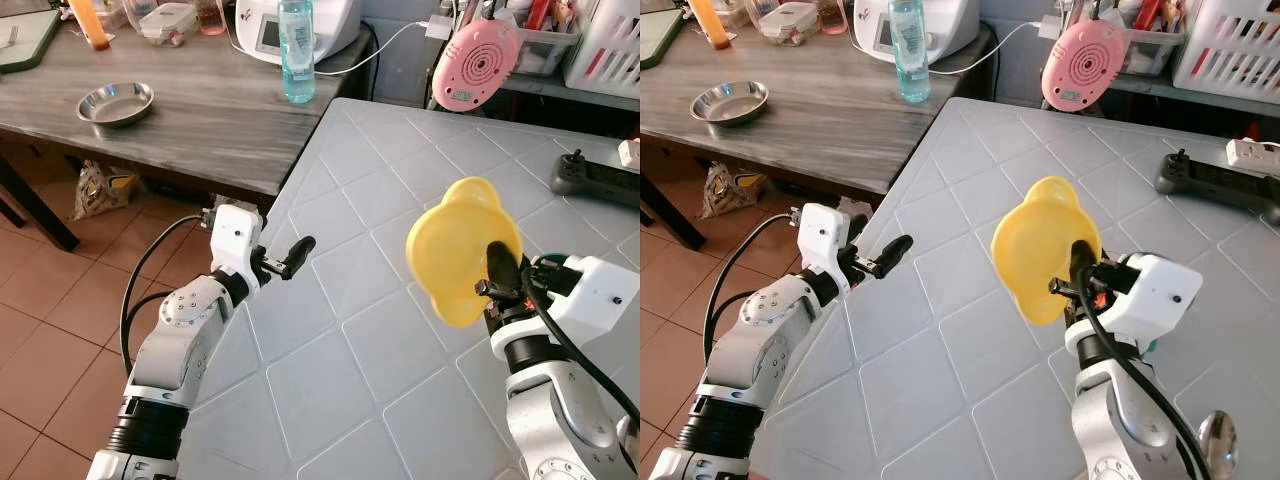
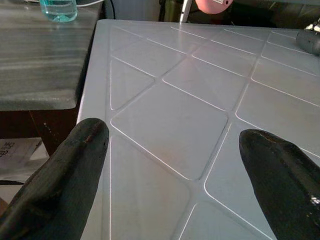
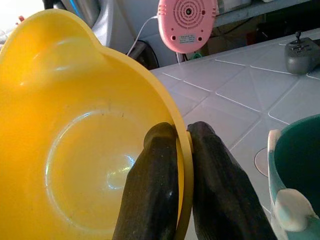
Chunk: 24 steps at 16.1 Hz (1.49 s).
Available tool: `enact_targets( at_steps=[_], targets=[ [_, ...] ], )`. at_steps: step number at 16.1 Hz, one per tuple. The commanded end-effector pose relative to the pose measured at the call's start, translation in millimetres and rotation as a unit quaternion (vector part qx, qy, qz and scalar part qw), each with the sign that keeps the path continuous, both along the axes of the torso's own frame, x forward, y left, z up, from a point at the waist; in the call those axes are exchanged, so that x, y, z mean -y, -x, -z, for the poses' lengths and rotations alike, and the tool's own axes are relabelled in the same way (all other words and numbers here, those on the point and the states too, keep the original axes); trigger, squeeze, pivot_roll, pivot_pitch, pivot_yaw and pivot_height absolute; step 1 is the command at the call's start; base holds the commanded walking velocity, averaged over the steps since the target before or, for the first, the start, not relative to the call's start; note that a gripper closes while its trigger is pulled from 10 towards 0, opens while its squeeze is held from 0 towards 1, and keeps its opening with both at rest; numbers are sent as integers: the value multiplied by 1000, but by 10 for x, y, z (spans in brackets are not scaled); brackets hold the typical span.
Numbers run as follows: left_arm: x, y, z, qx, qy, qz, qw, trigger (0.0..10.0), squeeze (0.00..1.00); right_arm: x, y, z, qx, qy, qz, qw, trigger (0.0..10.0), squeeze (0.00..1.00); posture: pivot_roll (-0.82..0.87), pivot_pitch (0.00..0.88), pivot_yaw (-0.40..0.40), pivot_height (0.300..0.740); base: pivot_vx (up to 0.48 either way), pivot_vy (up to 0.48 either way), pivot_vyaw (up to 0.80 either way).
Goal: Setting the table
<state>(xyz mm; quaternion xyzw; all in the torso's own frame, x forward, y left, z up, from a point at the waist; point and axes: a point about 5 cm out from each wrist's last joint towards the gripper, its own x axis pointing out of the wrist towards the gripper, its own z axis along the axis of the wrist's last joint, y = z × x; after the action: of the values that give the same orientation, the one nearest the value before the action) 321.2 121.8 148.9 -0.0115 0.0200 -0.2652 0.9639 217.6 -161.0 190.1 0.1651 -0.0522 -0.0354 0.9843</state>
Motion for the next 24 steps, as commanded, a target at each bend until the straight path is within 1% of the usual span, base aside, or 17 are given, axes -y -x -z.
enact_targets(
  at_steps=[1,3,5,7,11,16,21,24],
  targets=[
    [-14,-21,-11,2,-4,-4,1000,10000,0,-17,6,0,4,-2,-2,1000,0,0,16,132,-7,740,0,0,0],
    [-7,-30,-10,-4,-1,-2,1000,10000,0,-16,14,6,4,-2,1,1000,0,0,15,134,-4,740,0,0,0],
    [21,13,27,-12,-4,7,1000,10000,0,-15,21,21,3,-3,3,1000,0,0,14,137,-1,740,0,0,0],
    [39,20,36,-15,-5,10,1000,10000,0,-12,25,31,1,-4,5,1000,0,0,14,138,-1,740,0,0,0],
    [52,5,23,-17,-9,16,1000,10000,0,-26,23,43,0,-6,3,1000,0,0,15,138,1,740,-278,0,0],
    [64,30,45,-23,-11,21,999,10000,0,-30,26,62,-3,-7,5,1000,0,0,14,139,5,740,-296,0,0],
    [69,19,33,-21,-12,30,999,10000,0,-23,23,74,-3,-9,9,1000,0,0,16,135,7,740,-291,0,0],
    [75,23,36,-19,-14,36,999,10000,0,-24,23,74,-2,-8,9,1000,0,0,17,136,7,740,0,0,0]
  ],
)
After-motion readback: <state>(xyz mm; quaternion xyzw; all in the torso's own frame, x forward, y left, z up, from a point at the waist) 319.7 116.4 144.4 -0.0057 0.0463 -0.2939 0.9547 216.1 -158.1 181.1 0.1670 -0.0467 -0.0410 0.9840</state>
